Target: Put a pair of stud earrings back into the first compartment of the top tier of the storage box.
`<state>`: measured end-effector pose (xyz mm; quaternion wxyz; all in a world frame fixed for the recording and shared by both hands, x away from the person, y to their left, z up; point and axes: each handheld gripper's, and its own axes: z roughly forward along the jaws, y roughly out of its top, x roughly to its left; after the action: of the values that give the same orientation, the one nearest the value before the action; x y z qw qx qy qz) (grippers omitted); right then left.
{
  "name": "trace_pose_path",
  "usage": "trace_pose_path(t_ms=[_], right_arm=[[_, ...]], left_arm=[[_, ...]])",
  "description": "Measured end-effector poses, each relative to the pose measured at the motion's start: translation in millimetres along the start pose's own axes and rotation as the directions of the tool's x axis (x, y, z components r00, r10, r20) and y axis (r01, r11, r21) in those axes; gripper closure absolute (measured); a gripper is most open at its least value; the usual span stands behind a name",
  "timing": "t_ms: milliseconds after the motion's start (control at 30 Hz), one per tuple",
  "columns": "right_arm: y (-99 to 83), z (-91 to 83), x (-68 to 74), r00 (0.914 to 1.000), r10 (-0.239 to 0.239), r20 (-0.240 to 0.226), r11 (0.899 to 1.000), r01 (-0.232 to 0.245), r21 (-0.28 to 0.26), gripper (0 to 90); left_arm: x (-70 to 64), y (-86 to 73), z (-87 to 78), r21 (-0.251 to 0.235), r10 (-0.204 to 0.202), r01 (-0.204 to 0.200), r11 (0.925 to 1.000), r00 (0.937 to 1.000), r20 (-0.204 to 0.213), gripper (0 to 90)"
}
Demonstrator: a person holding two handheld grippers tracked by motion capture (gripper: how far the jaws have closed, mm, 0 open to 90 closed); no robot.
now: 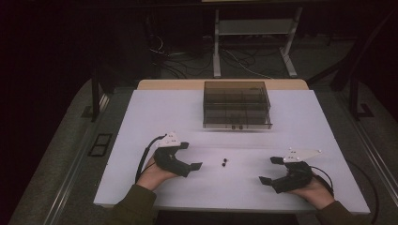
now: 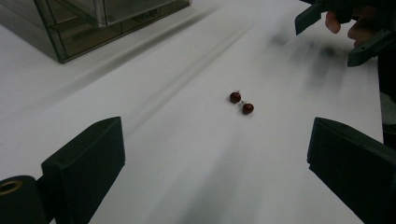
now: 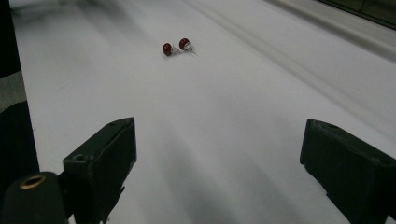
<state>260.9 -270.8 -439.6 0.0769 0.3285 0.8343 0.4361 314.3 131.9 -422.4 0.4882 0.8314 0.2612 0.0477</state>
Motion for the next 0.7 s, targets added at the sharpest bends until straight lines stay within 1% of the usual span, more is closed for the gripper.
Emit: trace_pose_path(t_ms=[233, 700], right_arm=[[-0.2, -0.1, -0.2, 1.0, -0.001, 0.004, 1.0, 0.001, -0.002, 10.1], [-0.6, 0.3, 0.1, 1.0, 0.0, 0.005, 1.0, 0.0, -0.002, 10.1]], left_arm=[[-0.5, 5.4, 7.0, -0.006, 0.011, -0.011, 0.9999, 0.9999, 0.011, 4.4], [-4.5, 17.3, 25.4, 0.006, 0.041, -0.041, 0.9991, 0.9983, 0.041, 5.6]])
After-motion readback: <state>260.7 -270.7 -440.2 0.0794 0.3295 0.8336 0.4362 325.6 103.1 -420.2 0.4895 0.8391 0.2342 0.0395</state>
